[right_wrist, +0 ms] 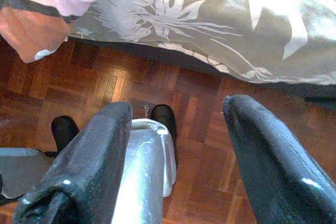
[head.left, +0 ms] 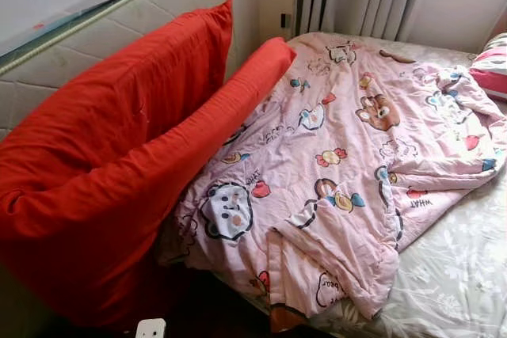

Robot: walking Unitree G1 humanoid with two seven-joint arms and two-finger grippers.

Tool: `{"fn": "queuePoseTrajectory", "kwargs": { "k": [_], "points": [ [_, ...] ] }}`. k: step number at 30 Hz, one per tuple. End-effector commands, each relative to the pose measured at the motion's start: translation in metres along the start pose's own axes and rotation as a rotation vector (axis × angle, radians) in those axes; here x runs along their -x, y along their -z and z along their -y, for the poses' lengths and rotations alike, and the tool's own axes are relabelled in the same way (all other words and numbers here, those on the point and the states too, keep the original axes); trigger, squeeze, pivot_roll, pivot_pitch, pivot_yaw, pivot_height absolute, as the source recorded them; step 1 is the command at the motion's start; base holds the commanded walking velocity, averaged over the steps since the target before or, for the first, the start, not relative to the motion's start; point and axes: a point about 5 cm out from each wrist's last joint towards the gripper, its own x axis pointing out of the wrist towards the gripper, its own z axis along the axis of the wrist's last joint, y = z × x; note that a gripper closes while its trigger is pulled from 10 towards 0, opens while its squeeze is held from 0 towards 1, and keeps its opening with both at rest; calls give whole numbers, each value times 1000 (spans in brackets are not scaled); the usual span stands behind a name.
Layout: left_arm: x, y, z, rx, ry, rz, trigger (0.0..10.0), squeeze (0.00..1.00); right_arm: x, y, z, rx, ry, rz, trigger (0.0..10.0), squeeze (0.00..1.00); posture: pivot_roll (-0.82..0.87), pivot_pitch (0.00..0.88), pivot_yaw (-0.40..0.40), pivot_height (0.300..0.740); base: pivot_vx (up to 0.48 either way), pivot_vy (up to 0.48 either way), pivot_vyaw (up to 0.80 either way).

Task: Clean up the room

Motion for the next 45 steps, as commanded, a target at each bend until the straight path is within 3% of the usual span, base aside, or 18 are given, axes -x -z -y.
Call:
{"fn": "queuePoseTrajectory", "kwargs": {
  "k": [1,15,25,45],
  "points": [
    [2,8,-4,-4,-4,-27,10000,0,3,11,2,-16,10,-35,10000,0,-55,189,49,740,0,0,-650],
    [1,5,-1,-2,2,-13,10000,0,3,10,3,-18,7,-23,10000,0,-53,188,48,740,0,0,0],
    [1,2,0,-3,5,-2,10000,0,4,11,5,-31,11,-22,10000,0,-53,188,47,740,260,0,-345],
    [0,-3,2,-11,9,26,10000,0,3,6,5,-26,4,8,10000,0,-54,190,45,740,228,0,0]
  ]
}}
